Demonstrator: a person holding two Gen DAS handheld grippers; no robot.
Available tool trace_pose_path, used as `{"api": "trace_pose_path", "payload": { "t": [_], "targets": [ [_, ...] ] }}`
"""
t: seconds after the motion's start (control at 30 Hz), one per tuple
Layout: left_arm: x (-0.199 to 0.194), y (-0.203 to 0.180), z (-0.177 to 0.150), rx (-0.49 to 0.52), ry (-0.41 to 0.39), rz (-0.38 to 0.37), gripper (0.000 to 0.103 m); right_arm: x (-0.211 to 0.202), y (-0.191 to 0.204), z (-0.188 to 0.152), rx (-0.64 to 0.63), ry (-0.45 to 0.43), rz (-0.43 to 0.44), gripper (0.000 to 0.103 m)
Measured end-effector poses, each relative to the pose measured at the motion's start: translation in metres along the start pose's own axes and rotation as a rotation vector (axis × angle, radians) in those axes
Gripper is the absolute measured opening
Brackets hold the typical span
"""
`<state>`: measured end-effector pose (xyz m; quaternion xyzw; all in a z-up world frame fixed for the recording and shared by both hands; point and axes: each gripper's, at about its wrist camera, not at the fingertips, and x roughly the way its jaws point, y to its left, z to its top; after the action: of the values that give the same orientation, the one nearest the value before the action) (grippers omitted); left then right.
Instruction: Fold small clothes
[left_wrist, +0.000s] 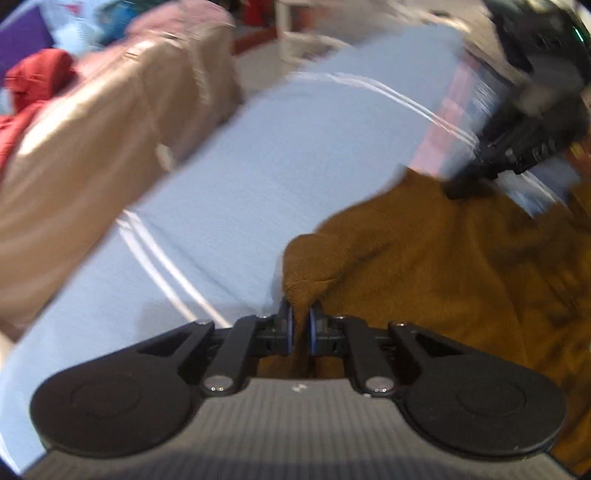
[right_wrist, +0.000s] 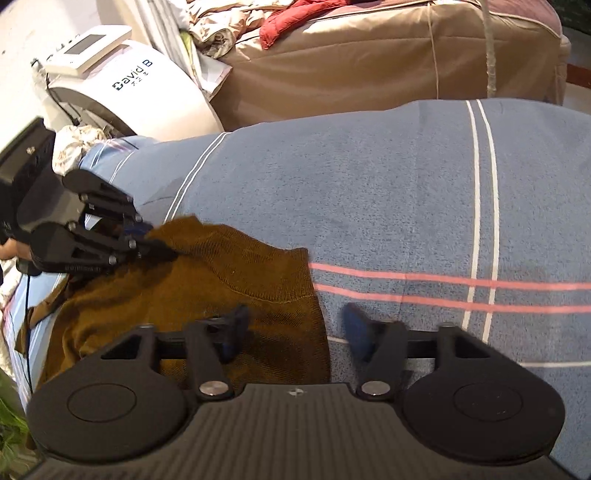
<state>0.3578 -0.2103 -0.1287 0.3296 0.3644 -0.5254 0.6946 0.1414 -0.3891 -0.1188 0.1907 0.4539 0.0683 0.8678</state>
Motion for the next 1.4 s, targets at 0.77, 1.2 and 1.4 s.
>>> {"api": "trace_pose_path", "payload": {
  "t": [0.77,1.2,1.4],
  "targets": [
    [0.018,0.047,-0.003,-0.157,0.082,0.827,0.101,0.004,0.005,0.028,0.097,-0.236,-0.254,0.051],
    [-0.078,-0.096,-0.086,-0.221,-0.010,0.656,0.103,-0.133,0.052,-0.140,-0.119,-0.326,-0.264,0.103],
    [-0.090,-0.258,-0.119,-0.258,-0.055,0.264,0.103,-0.170,0.038,-0.202,0.126,-0.388,-0.323,0.103]
  ]
}}
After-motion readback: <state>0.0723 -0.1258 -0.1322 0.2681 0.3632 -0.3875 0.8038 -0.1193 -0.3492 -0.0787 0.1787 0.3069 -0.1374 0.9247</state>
